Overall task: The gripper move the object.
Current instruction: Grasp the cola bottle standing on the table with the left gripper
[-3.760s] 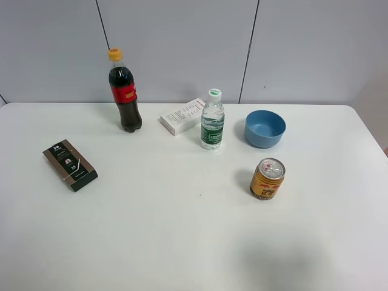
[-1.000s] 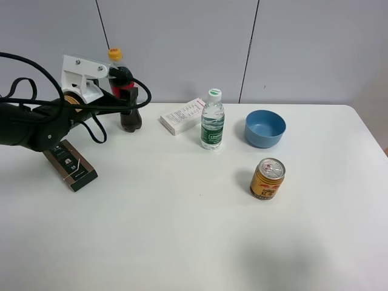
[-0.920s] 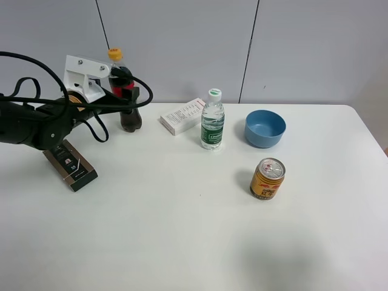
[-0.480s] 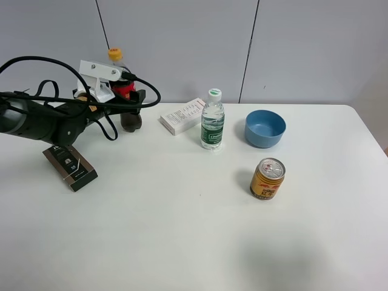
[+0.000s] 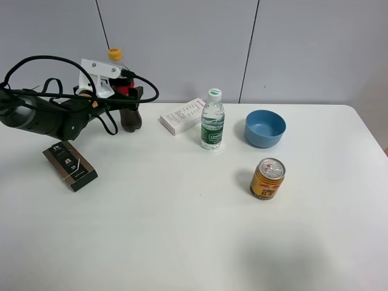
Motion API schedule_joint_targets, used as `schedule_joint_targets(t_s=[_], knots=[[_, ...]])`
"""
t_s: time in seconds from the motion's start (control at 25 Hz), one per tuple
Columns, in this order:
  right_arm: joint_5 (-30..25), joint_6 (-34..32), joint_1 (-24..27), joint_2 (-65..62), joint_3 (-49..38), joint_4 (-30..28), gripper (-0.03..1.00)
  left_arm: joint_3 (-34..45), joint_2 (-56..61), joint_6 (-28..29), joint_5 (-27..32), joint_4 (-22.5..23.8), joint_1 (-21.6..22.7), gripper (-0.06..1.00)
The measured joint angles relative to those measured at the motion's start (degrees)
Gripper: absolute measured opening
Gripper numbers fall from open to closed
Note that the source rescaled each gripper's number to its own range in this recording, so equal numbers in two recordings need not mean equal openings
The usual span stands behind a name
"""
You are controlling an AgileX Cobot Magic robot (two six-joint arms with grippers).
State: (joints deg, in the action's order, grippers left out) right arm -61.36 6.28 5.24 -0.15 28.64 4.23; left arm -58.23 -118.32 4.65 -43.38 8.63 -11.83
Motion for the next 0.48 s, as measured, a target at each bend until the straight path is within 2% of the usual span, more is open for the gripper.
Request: schedule_joint_targets(t_s=[0.48], knots=[[0.0, 0.0, 0.0, 0.0, 0.0, 0.0, 1.0, -5.78, -4.83, 0.0, -0.05, 1.58, 0.0, 1.0]])
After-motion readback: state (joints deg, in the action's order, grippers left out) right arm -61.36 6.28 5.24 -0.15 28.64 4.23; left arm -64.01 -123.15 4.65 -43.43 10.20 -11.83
